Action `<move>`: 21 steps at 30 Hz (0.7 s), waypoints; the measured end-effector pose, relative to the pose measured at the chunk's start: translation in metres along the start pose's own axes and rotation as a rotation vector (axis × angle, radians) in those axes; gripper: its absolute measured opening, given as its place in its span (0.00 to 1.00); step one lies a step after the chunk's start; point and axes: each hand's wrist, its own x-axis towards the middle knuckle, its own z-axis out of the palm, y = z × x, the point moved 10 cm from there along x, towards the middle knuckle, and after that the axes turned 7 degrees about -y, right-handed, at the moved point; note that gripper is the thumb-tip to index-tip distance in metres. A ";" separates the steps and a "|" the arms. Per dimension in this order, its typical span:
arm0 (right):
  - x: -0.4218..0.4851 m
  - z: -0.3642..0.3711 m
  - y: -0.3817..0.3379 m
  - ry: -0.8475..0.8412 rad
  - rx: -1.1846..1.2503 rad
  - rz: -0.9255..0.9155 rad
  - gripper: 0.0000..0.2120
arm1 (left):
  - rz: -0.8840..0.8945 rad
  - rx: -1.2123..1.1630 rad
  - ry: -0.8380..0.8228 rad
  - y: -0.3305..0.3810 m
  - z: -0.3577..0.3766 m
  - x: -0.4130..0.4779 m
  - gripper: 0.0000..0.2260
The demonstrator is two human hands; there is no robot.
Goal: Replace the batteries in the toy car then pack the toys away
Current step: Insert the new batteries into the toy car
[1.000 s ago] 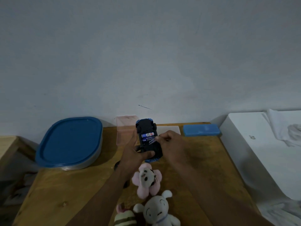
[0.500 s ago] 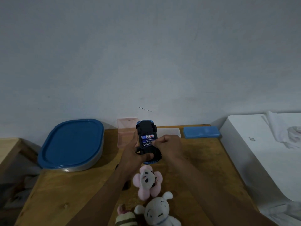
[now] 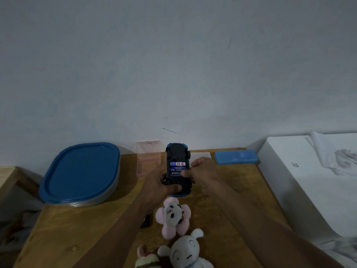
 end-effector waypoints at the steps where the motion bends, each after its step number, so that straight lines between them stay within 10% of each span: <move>1: 0.001 0.000 0.000 -0.006 0.010 0.004 0.19 | -0.003 -0.004 -0.010 0.000 0.001 0.000 0.31; 21: -0.008 0.011 0.000 -0.118 0.036 -0.026 0.26 | -0.077 -0.124 -0.156 -0.003 0.003 -0.013 0.37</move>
